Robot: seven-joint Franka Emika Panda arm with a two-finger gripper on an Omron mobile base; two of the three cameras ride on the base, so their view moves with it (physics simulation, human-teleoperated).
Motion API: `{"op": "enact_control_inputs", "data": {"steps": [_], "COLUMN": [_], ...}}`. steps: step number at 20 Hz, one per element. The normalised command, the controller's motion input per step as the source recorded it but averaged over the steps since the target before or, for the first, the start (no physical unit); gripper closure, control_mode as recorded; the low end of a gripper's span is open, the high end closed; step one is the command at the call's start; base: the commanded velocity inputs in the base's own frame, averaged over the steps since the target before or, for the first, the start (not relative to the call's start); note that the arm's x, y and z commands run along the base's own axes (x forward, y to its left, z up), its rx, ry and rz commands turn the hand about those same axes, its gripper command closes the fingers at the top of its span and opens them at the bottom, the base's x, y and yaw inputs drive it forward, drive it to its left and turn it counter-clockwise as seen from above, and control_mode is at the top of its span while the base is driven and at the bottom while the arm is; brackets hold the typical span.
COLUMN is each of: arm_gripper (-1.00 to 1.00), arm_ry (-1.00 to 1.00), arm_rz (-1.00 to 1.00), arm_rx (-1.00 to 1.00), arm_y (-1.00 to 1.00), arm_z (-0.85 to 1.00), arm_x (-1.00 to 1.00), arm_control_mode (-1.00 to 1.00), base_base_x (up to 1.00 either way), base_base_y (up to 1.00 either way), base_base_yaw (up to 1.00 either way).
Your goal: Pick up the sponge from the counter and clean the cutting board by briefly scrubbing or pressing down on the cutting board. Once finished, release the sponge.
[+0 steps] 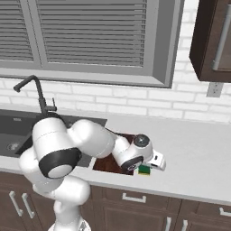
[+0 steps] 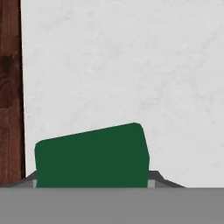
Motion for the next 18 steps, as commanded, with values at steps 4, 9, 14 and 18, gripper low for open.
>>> {"op": "enact_control_inputs", "data": {"steps": [4, 9, 14, 18], "arm_gripper": [1.00, 1.00, 1.00, 1.00], "arm_ry": [0.02, 0.01, 0.02, 0.01], "arm_rz": [0.00, 0.00, 0.00, 0.00], "arm_rx": [0.03, 0.03, 0.00, 0.01], "arm_y": [-0.64, -0.58, -0.38, -0.22], "arm_z": [0.00, 0.00, 0.00, -0.02], "arm_x": [0.22, 0.23, 0.41, 0.17], "arm_control_mode": [-1.00, -1.00, -1.00, -1.00], "base_base_x": [0.00, 0.00, 0.00, 0.00], "base_base_y": [0.00, 0.00, 0.00, 0.00], "base_base_yaw": [0.00, 0.00, 0.00, 0.00]}}
